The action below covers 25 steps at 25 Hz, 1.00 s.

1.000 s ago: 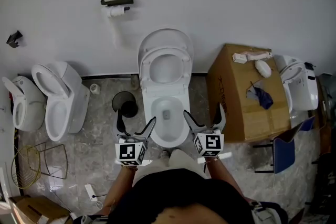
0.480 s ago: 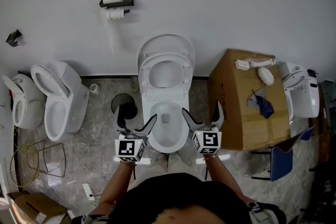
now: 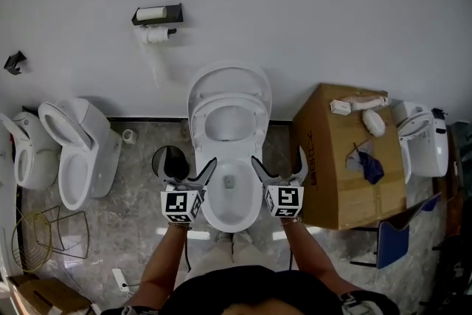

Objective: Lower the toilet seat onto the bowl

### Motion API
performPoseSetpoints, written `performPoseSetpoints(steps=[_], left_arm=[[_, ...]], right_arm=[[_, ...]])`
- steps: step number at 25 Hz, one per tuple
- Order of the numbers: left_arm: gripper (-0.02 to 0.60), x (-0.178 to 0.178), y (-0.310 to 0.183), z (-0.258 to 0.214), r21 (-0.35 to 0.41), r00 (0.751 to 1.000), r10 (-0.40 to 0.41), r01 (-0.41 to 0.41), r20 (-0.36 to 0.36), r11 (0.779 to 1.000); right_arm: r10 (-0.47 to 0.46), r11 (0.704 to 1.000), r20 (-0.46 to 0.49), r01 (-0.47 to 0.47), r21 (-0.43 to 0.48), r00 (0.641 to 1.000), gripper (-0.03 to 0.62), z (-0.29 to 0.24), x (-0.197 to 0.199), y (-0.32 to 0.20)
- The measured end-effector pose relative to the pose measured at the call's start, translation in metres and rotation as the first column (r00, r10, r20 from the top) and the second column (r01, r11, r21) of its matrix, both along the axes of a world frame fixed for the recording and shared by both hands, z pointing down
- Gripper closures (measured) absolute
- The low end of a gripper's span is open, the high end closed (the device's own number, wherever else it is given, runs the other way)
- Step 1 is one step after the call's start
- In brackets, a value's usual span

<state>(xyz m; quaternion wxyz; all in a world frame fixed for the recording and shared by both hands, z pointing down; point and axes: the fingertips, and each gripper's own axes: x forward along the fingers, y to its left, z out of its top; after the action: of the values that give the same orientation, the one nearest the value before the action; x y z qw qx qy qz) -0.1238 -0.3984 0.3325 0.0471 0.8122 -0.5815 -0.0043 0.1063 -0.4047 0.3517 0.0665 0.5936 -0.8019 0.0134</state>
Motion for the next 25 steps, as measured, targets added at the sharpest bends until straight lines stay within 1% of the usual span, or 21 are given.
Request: performPoseSetpoints(steps=[4,8,11,16,19,23,25], left_arm=[[0.016,0.004,-0.028,0.005,0.016,0.999,0.005,-0.005,0.051,1.000],[0.017,0.001,-0.048,0.011,0.015,0.999,0.003,-0.003,0.049,1.000],[0.017,0.001,-0.061,0.019,0.009,0.998,0.013,-0.014,0.063,1.000],[0.017,-0.001,-0.083,0.033,0.001,0.999,-0.018,0.018,0.050,1.000],[0.017,-0.001,-0.100,0.039,-0.002,0.998,-0.028,0.028,0.055,1.000],[0.017,-0.004,-0.126,0.054,-0.027,0.996,-0.039,0.042,0.080,0.999],[0.017,-0.007,-0.139,0.059,-0.028,0.996,-0.041,0.044,0.074,0.999]], right_arm=[[0.007,1.000,0.004,-0.007,0.004,1.000,0.011,0.004,0.003,-0.026],[0.004,1.000,-0.005,-0.004,0.002,1.000,0.011,0.013,0.005,-0.046],[0.000,1.000,-0.013,0.000,-0.003,1.000,0.013,0.021,0.005,-0.062],[-0.010,1.000,-0.010,0.009,-0.010,1.000,0.012,0.029,0.003,-0.087],[-0.028,1.000,0.007,0.029,-0.013,1.000,0.013,0.035,-0.002,-0.104],[-0.061,0.997,0.053,0.063,-0.036,0.997,0.013,0.050,-0.008,-0.128],[-0.062,0.997,0.054,0.065,-0.045,0.997,0.013,0.057,-0.009,-0.140]])
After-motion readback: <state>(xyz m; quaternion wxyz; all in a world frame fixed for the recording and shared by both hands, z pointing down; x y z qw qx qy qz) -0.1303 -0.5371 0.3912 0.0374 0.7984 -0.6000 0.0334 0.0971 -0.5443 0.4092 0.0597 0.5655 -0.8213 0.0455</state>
